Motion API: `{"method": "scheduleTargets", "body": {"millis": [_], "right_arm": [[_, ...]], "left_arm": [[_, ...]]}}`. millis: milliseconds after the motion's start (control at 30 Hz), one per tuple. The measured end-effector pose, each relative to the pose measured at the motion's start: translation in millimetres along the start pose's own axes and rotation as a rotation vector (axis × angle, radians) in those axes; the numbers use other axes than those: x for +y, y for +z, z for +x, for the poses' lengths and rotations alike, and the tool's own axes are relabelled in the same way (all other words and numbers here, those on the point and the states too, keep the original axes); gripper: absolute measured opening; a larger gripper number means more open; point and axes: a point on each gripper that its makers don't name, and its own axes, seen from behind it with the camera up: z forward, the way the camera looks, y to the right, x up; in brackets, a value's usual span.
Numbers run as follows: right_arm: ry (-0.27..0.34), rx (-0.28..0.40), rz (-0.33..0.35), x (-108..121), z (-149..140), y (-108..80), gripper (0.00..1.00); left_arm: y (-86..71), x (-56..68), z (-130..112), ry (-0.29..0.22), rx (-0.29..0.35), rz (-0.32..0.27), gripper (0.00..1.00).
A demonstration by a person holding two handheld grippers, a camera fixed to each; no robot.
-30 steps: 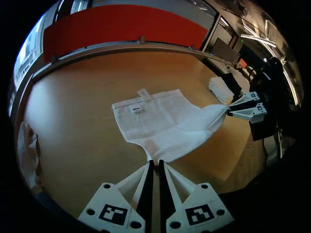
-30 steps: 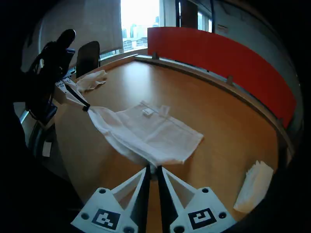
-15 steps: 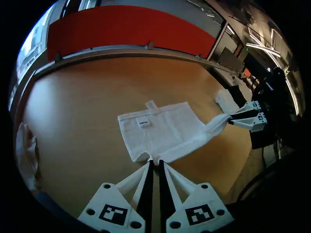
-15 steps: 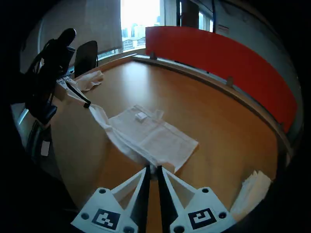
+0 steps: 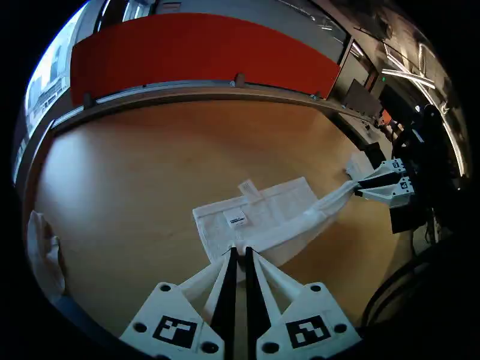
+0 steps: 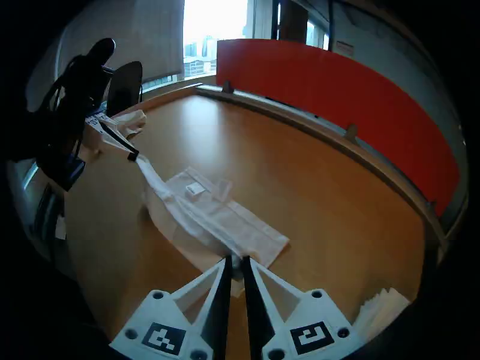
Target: Fold towel
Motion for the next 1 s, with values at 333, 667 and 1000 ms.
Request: {"method": "scheduleTargets", "body": {"millis": [333,667,1000], "right_arm": [[0.003,-0.014,-0.008,9,-1,14.4,0.13],[0.013,-0.049,-0.015,16,-15,33.7,0.14],[0.042,-0.086,-0.035,26,-31,55.8,0.16]], "left_arm": [[13.1,-9.2,8,0.004,0.003,0.013,0.09],[35.9,-17.9,2,0.009,-0.011,0.029,0.09],[64.7,-27.6,-9,0.011,-0.035,0.047,0.09]]}}
